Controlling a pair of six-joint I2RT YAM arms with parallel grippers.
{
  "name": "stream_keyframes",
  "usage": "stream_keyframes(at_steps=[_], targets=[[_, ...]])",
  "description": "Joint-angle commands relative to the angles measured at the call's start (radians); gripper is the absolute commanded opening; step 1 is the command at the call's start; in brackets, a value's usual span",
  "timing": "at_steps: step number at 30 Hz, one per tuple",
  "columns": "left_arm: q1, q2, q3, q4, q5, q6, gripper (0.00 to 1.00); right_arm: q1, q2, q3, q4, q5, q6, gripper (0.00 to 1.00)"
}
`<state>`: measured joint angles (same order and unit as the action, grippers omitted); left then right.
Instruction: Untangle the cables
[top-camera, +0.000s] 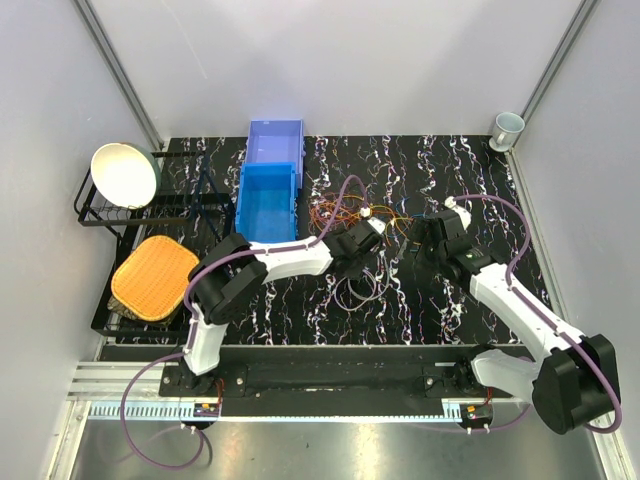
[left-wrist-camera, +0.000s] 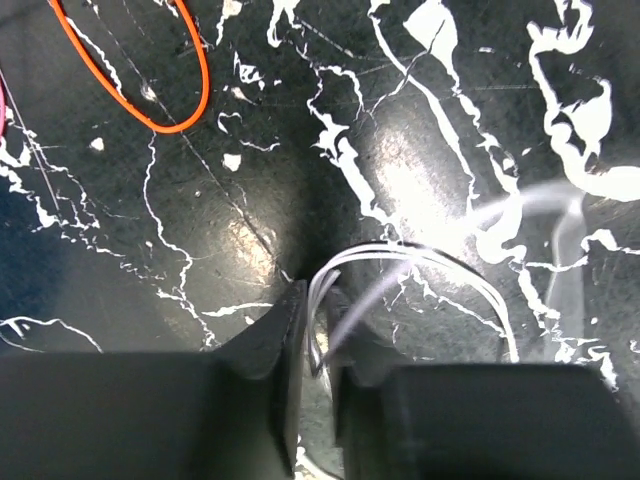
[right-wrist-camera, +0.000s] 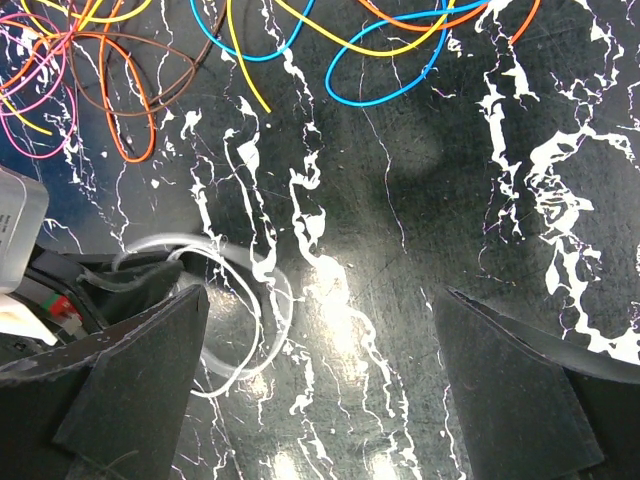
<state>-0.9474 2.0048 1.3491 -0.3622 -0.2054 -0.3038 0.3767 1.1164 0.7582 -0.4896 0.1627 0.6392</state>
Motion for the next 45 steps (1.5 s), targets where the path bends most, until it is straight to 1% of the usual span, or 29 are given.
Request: stream_keyframes(at_steps=[1,2,6,9,14,15,19,24,28,30,33,34,36,42,45], targets=[[0.009,0.02,0.004,0.022,0.02,-0.001,0.08,-0.001,0.008,0.003,0.039,-0.003,-0.016,1.0],[0.009,0.017,-0.002,0.023,0.021,-0.003,0.0,-0.001,0.008,0.003,0.042,0.0,-0.016,1.0],[0.01,0.002,-0.027,0.02,0.023,-0.015,0.0,-0.001,0.013,0.004,0.045,0.001,-0.018,1.0],[0.01,-0.038,-0.031,-0.024,0.008,-0.027,0.0,-0.001,0.01,0.006,0.046,0.003,-0.024,1.0],[0.009,-0.199,-0.036,-0.136,-0.052,-0.032,0.0,-0.001,-0.016,0.01,0.045,0.001,-0.023,1.0],[0.01,-0.246,-0.028,-0.155,-0.083,-0.031,0.0,-0.001,-0.02,0.012,0.043,0.0,-0.023,1.0],[0.018,-0.349,0.011,-0.263,-0.15,-0.026,0.0,-0.002,-0.027,0.01,0.046,-0.015,-0.015,1.0],[0.091,-0.472,0.079,-0.385,-0.219,-0.017,0.0,-0.002,-0.046,-0.008,0.049,-0.046,-0.003,1.0],[0.182,-0.524,0.192,-0.457,-0.258,-0.018,0.0,-0.001,-0.075,-0.02,0.049,-0.055,0.0,1.0],[0.206,-0.547,0.238,-0.472,-0.267,-0.008,0.0,-0.001,-0.09,-0.025,0.049,-0.058,-0.001,1.0],[0.251,-0.566,0.355,-0.494,-0.278,0.014,0.0,-0.001,-0.105,-0.033,0.048,-0.072,-0.003,1.0],[0.269,-0.566,0.417,-0.51,-0.279,0.018,0.0,-0.001,-0.11,-0.031,0.048,-0.075,-0.004,1.0],[0.288,-0.564,0.484,-0.52,-0.282,0.031,0.0,-0.001,-0.119,-0.037,0.048,-0.078,-0.006,1.0],[0.363,-0.534,0.718,-0.514,-0.287,0.054,0.0,-0.001,-0.129,-0.045,0.049,-0.089,-0.009,1.0],[0.4,-0.502,0.8,-0.453,-0.305,0.081,0.0,-0.001,-0.125,-0.051,0.052,-0.097,-0.007,1.0]])
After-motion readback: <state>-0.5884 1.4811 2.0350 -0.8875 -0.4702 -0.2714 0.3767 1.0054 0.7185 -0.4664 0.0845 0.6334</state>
